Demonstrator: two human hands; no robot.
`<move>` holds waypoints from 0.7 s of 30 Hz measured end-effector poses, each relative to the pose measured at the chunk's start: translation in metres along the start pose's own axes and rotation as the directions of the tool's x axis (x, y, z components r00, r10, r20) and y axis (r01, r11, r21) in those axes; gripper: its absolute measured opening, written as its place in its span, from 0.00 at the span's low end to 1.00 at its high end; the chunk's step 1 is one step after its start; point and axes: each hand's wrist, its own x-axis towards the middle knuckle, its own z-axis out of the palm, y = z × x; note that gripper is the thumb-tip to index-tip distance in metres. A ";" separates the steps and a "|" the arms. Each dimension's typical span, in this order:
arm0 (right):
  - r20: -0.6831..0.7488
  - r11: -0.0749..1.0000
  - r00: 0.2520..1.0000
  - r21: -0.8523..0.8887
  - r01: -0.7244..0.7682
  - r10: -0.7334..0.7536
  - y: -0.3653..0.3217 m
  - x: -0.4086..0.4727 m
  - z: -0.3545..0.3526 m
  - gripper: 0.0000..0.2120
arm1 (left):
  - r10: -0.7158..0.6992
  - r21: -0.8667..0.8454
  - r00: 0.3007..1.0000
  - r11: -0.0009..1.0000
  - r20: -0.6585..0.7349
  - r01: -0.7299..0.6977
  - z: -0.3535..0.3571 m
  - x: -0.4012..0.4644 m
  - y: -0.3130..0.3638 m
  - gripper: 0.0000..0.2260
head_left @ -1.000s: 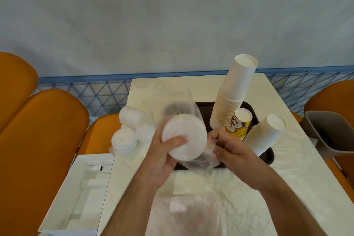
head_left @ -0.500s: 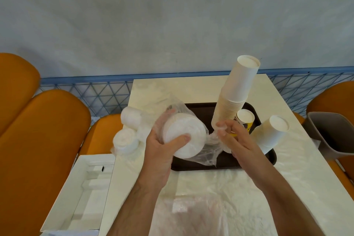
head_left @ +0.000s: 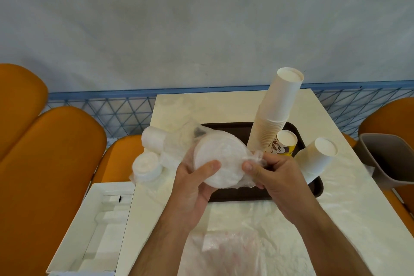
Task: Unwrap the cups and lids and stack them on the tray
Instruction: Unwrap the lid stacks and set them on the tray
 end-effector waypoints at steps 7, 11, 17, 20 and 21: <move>-0.167 0.998 0.986 -0.059 -0.006 -0.004 0.005 0.002 -0.010 0.13 | -0.041 0.047 0.999 0.998 -0.004 0.041 -0.001 0.000 0.001 0.29; -0.137 0.994 0.990 -0.111 0.014 -0.029 -0.002 0.001 -0.014 0.09 | -0.063 0.044 0.998 0.997 -0.028 0.064 0.001 -0.002 0.001 0.35; 0.202 0.956 0.970 0.230 -0.184 0.138 -0.013 0.000 -0.019 0.09 | -0.086 0.029 0.996 0.996 -0.001 0.086 0.002 -0.006 0.003 0.33; 0.364 0.897 0.918 0.335 -0.287 0.158 -0.009 -0.002 -0.023 0.12 | -0.097 0.017 0.993 0.995 0.071 0.096 0.005 -0.010 0.005 0.25; 0.414 0.877 0.895 0.355 -0.326 0.165 -0.007 -0.002 -0.025 0.16 | -0.093 0.019 0.992 0.996 0.082 0.091 0.006 -0.011 0.005 0.22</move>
